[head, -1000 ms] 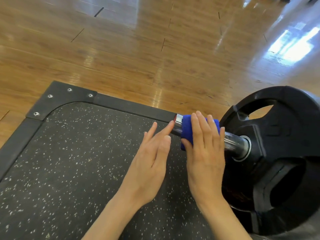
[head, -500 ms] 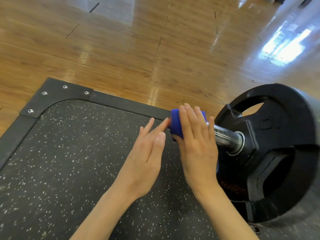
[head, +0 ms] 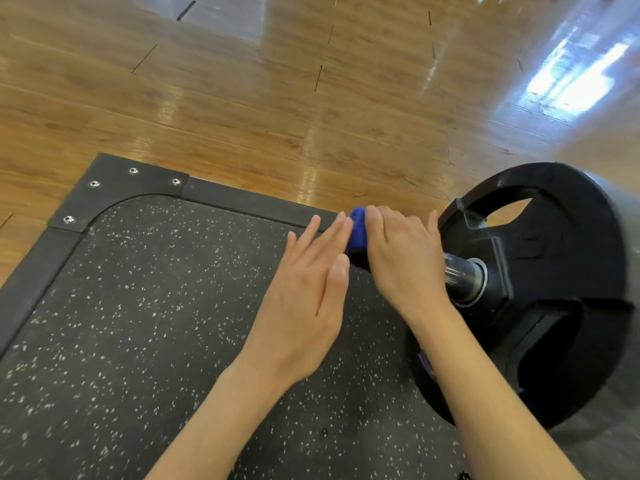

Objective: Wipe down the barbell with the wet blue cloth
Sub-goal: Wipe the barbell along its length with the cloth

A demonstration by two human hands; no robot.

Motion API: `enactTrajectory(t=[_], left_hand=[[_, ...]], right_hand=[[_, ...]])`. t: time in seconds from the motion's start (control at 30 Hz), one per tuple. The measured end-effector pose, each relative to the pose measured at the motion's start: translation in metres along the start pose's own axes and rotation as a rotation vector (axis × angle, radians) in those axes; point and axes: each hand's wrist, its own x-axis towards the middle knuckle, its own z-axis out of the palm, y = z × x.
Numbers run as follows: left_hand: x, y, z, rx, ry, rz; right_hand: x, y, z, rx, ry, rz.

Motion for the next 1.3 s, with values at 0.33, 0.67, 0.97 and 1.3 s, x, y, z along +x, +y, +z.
enactTrajectory(t=[0.33,0.67,0.97,1.3], left_hand=[[-0.024,0.002,0.004,0.129,-0.008,0.017],[-0.045,0.009,0.004,0.181,0.006,0.004],[-0.083,0.012,0.009,0.200,0.018,-0.014],[-0.122,0.014,0.001,0.208,-0.030,-0.024]], right_hand=[[-0.021,-0.009,-0.005,-0.018,-0.081,-0.028],[-0.061,-0.011,-0.001,0.134,0.079,-0.049],[-0.038,-0.036,-0.026,-0.069,-0.403,-0.027],[-0.062,-0.037,-0.035,-0.088,-0.496,-0.007]])
